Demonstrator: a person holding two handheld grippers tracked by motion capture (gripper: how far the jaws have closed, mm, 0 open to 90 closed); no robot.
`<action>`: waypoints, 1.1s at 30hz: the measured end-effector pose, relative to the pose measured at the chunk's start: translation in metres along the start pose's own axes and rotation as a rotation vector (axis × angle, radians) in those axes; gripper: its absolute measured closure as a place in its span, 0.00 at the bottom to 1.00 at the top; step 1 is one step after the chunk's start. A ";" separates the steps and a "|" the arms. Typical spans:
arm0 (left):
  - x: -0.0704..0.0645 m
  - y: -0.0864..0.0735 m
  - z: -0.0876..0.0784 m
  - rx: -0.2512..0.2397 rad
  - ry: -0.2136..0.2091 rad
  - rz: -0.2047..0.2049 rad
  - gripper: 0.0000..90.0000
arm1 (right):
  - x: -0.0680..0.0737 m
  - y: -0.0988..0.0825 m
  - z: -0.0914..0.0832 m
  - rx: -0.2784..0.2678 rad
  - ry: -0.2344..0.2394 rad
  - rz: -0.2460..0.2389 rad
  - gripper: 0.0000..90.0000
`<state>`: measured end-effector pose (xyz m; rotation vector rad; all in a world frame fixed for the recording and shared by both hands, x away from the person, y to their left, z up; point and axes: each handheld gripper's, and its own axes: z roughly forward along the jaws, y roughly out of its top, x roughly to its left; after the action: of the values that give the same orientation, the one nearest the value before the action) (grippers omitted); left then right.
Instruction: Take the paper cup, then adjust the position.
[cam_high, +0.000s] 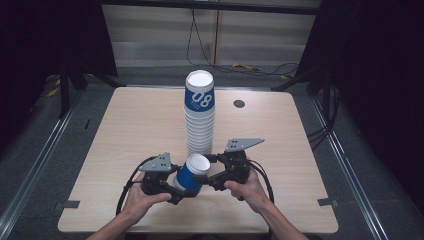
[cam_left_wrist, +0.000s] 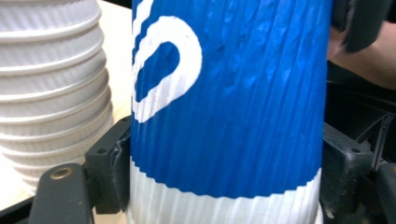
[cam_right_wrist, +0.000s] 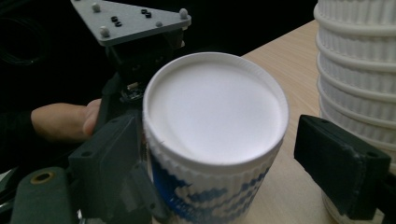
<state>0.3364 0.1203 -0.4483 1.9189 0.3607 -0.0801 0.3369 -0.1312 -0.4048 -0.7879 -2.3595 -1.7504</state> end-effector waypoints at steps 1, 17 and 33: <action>0.001 0.000 0.000 0.004 0.004 -0.003 0.23 | 0.000 0.000 -0.001 0.000 -0.006 0.004 0.15; 0.003 0.006 -0.006 0.060 0.032 0.013 0.23 | -0.004 -0.004 -0.025 0.030 -0.091 -0.011 0.17; 0.003 0.006 -0.005 0.165 0.067 0.015 0.23 | 0.000 -0.009 -0.016 0.212 -0.138 -0.106 0.22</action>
<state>0.3407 0.1239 -0.4414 2.0905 0.3950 -0.0368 0.3288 -0.1475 -0.4070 -0.7879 -2.6680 -1.4897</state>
